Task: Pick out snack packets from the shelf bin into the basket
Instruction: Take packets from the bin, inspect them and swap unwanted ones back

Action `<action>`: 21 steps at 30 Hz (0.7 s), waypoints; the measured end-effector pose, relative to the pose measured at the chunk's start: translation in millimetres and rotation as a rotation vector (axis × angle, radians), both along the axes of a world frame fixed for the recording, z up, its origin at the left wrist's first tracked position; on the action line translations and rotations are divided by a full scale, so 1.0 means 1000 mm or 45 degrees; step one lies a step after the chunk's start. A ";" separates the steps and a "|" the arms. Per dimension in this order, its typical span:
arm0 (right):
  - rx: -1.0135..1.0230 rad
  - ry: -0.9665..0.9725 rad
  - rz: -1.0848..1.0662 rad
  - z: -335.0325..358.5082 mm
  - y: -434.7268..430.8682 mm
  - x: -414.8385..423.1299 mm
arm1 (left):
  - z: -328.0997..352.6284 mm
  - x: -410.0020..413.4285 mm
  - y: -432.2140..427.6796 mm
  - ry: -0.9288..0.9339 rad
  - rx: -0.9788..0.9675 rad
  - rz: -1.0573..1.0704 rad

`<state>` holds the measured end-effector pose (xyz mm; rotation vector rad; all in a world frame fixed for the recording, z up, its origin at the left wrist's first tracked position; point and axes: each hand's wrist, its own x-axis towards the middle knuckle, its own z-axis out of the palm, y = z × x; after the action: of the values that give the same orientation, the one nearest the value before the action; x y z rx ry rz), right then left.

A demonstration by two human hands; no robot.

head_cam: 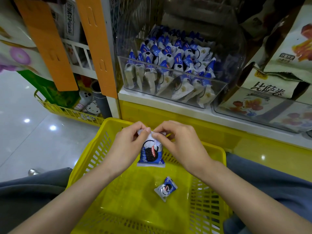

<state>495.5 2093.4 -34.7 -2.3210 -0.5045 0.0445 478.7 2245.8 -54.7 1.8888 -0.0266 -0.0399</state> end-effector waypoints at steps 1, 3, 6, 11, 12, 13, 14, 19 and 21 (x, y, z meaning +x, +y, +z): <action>-0.071 -0.058 -0.001 0.001 0.000 -0.001 | 0.001 0.001 0.000 -0.001 -0.016 0.000; -0.123 -0.130 -0.090 0.004 -0.001 -0.002 | 0.002 0.002 -0.001 -0.023 -0.041 -0.002; -0.066 -0.100 -0.313 0.006 -0.003 0.001 | -0.001 0.004 -0.002 -0.060 0.016 0.100; 0.200 -0.095 -0.383 0.013 -0.007 0.006 | 0.000 0.010 -0.003 0.144 -0.108 0.216; 0.187 -0.150 -0.311 0.014 -0.005 0.003 | 0.003 0.011 -0.004 0.285 -0.299 0.222; 0.147 -0.210 -0.217 0.014 -0.004 -0.001 | 0.006 0.013 -0.004 0.414 -0.469 0.220; 0.076 -0.278 -0.120 0.012 -0.002 -0.004 | 0.009 0.014 -0.004 0.511 -0.595 0.203; -0.385 -0.667 0.171 0.008 0.001 -0.009 | 0.006 0.012 -0.002 0.438 -0.788 0.137; -0.369 -0.552 0.183 0.006 0.004 -0.011 | 0.004 0.012 -0.001 0.346 -0.738 0.208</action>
<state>484.5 2097.0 -28.9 -2.5803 -0.9335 -0.3448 490.4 2244.4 -51.1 1.2885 0.2749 -0.1594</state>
